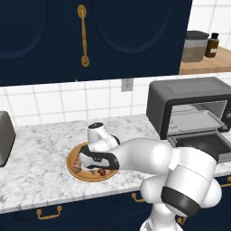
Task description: Pick up the kebab skewer and baguette bread, and place them inside the toaster oven. Close the toaster oven door and start by setting the timer.
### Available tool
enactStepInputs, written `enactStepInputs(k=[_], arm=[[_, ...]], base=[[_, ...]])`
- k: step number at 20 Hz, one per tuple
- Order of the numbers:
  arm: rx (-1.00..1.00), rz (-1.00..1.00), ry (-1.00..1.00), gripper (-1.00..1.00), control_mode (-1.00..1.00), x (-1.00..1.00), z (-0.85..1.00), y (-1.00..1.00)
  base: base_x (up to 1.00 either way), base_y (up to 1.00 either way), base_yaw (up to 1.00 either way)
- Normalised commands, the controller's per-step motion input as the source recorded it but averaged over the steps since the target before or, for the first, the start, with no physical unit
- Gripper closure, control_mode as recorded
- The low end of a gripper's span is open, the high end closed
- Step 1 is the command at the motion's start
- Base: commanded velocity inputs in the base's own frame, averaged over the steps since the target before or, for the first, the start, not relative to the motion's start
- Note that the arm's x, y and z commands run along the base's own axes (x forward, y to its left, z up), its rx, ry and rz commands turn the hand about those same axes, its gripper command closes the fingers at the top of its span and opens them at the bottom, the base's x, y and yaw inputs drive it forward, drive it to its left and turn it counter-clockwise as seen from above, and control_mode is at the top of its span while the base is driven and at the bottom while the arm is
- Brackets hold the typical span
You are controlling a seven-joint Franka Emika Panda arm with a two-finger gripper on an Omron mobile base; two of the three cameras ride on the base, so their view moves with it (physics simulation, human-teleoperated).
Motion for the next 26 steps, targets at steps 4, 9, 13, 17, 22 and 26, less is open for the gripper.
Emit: enactStepInputs(k=[4, 9, 13, 17, 22, 26], arm=[[0.00, 0.00, 0.00, -1.00, -1.00, 0.00, -0.10, 0.00], [0.00, -0.03, 0.02, 1.00, -1.00, -0.05, -0.03, 0.00], [0.00, -0.02, 0.01, 1.00, -1.00, -0.03, 0.07, -0.05], [0.06, 0.00, -0.07, 1.00, -1.00, -0.31, 0.99, -0.69], [0.09, 0.01, -0.12, 1.00, -1.00, -0.46, 1.00, -1.00], [0.07, 0.03, -0.16, 1.00, -1.00, -0.31, 0.87, -1.00]], base=[[0.00, 0.00, 0.00], [0.00, 0.00, 0.00], [0.00, 0.00, 0.00], [0.00, 0.00, 0.00], [0.00, 0.00, 0.00], [0.00, 0.00, 0.00]])
